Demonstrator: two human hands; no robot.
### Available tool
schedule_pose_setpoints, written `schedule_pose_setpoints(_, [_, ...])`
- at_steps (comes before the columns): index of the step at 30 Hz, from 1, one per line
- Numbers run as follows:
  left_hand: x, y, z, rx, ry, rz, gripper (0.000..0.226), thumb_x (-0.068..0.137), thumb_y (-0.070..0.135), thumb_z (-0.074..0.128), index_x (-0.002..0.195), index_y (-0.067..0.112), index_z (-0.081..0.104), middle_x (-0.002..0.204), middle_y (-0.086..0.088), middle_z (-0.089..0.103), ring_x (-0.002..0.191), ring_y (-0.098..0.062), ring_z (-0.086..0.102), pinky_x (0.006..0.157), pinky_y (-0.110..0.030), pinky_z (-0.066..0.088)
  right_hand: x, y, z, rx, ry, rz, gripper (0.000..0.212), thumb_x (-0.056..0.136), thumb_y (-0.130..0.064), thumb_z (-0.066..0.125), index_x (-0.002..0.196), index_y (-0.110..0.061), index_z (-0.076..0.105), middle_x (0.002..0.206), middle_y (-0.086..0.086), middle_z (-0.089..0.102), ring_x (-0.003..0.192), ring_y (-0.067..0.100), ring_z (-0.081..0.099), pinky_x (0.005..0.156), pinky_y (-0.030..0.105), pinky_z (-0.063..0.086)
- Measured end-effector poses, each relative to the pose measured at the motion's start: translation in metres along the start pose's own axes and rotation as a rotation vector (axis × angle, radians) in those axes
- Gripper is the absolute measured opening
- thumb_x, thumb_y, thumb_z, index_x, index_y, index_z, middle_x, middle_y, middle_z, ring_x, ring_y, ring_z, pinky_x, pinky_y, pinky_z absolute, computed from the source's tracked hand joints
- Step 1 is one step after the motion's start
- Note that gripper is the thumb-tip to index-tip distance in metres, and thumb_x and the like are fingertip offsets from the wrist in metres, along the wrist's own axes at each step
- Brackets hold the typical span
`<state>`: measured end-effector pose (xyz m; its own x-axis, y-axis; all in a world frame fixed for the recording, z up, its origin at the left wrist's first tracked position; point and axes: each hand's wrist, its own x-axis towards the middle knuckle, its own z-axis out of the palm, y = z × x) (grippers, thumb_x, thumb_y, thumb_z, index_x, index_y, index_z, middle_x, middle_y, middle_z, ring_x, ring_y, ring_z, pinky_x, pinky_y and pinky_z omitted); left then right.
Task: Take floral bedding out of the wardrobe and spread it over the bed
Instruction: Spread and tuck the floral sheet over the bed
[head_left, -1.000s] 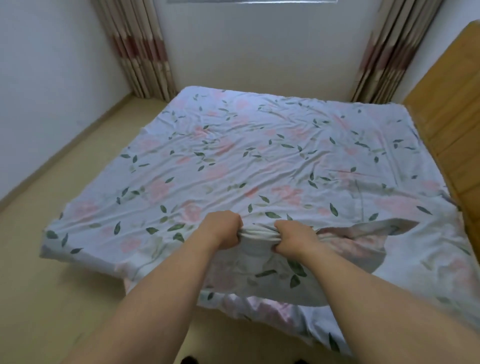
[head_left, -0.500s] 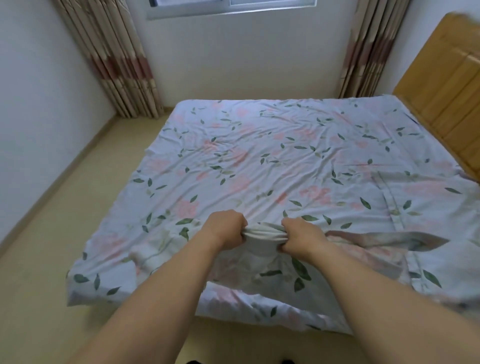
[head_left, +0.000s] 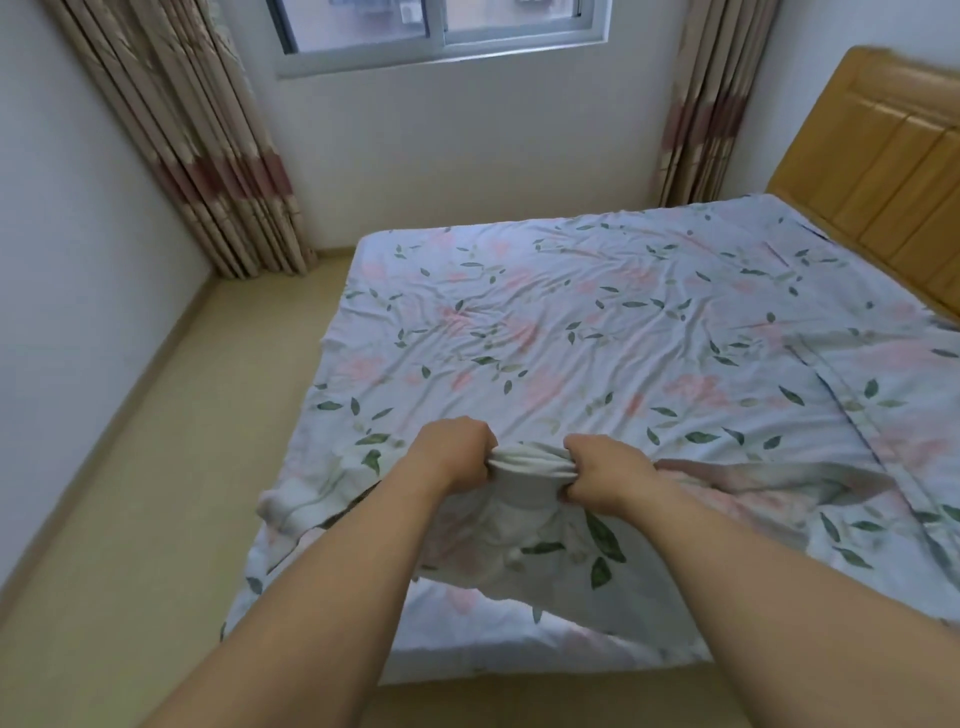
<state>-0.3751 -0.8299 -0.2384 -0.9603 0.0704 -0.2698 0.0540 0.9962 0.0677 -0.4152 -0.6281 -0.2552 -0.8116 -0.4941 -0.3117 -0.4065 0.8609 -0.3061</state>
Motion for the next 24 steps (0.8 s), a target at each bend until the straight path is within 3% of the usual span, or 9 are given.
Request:
schedule_pose_setpoints(11, [-0.033, -0.141, 0.011, -0.062, 0.007, -0.043, 0.011, 0.078, 0.022, 0.062, 0.071, 0.014, 0.064, 0.072, -0.006, 0.064, 0.067, -0.026, 0.059, 0.054, -0.028, 0.04, 0.057, -0.13, 0.029, -0.021, -0.034, -0.012, 0.023, 0.073, -0.03, 0.064, 0.08, -0.023, 0.043, 0.086, 0.0, 0.053, 0.08, 0.024, 0.054, 0.061, 0.031, 0.038])
schedule_pose_setpoints(15, [-0.04, -0.225, 0.014, -0.038, 0.006, 0.031, 0.016, 0.076, 0.018, 0.061, 0.062, 0.015, 0.053, 0.064, -0.005, 0.055, 0.06, -0.024, 0.051, 0.049, -0.026, 0.034, 0.089, -0.204, 0.044, -0.003, 0.002, 0.036, 0.029, 0.073, -0.03, 0.064, 0.069, -0.026, 0.036, 0.075, -0.005, 0.048, 0.074, 0.021, 0.052, 0.051, 0.028, 0.031])
schedule_pose_setpoints(18, [-0.052, -0.285, 0.009, -0.001, 0.01, 0.11, 0.02, 0.076, 0.016, 0.059, 0.059, 0.014, 0.049, 0.056, -0.003, 0.047, 0.055, -0.024, 0.048, 0.045, -0.025, 0.031, 0.104, -0.258, 0.059, 0.039, 0.04, 0.08, 0.028, 0.073, -0.031, 0.066, 0.073, -0.024, 0.039, 0.076, -0.004, 0.049, 0.074, 0.021, 0.053, 0.053, 0.029, 0.033])
schedule_pose_setpoints(24, [-0.079, -0.394, -0.007, 0.02, 0.002, 0.153, 0.014, 0.075, 0.018, 0.06, 0.062, 0.017, 0.054, 0.069, -0.004, 0.056, 0.07, -0.029, 0.059, 0.058, -0.031, 0.046, 0.136, -0.366, 0.08, 0.066, 0.073, 0.12, 0.025, 0.073, -0.03, 0.065, 0.078, -0.02, 0.043, 0.083, 0.0, 0.054, 0.077, 0.023, 0.055, 0.059, 0.032, 0.039])
